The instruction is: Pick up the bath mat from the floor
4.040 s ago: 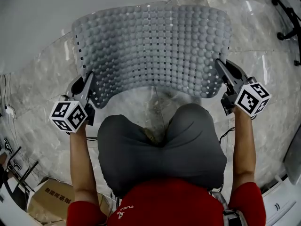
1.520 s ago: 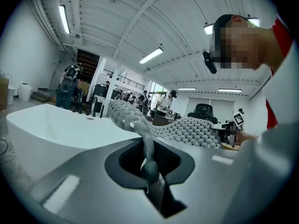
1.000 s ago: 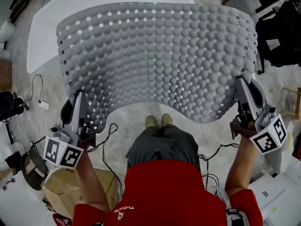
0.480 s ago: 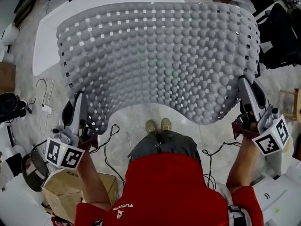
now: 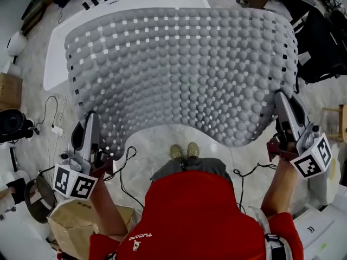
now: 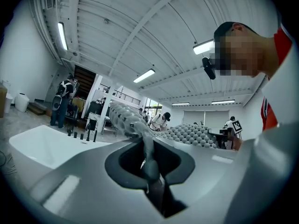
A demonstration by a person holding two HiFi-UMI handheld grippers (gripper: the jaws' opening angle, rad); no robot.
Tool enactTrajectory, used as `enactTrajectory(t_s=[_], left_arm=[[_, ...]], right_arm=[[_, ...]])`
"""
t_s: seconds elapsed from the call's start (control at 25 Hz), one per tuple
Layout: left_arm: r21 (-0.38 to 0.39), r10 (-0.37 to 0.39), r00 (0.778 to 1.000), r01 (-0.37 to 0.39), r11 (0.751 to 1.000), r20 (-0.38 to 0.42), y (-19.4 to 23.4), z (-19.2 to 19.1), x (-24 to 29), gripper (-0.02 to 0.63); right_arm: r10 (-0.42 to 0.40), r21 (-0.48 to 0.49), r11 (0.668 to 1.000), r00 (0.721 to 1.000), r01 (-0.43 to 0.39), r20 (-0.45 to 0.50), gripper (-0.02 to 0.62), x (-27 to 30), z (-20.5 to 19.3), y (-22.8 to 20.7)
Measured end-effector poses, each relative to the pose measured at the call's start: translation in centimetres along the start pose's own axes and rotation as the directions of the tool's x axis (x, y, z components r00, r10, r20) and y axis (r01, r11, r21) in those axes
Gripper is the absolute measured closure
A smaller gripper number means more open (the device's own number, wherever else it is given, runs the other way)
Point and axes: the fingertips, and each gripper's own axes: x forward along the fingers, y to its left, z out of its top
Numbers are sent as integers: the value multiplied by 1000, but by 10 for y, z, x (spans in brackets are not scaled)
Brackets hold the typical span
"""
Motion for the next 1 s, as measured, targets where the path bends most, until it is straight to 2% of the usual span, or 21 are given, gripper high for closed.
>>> enactTrajectory(t_s=[0.36,0.68,1.0], left_arm=[[-30,-5,1000,5,1000,9,1,-2,-5,565],[-25,-1,1000,1,1000,31,4,9,-13,565],[-37,-7,1000,8,999,17,6,3,-12,565]], right_arm=[[4,-19,1000,1000,-4,-14,554,3,2,6],[19,-32,999,1000,-19,-12,554,7,10,14],[14,-33,999,999,-15,-29,554,9,8,15]])
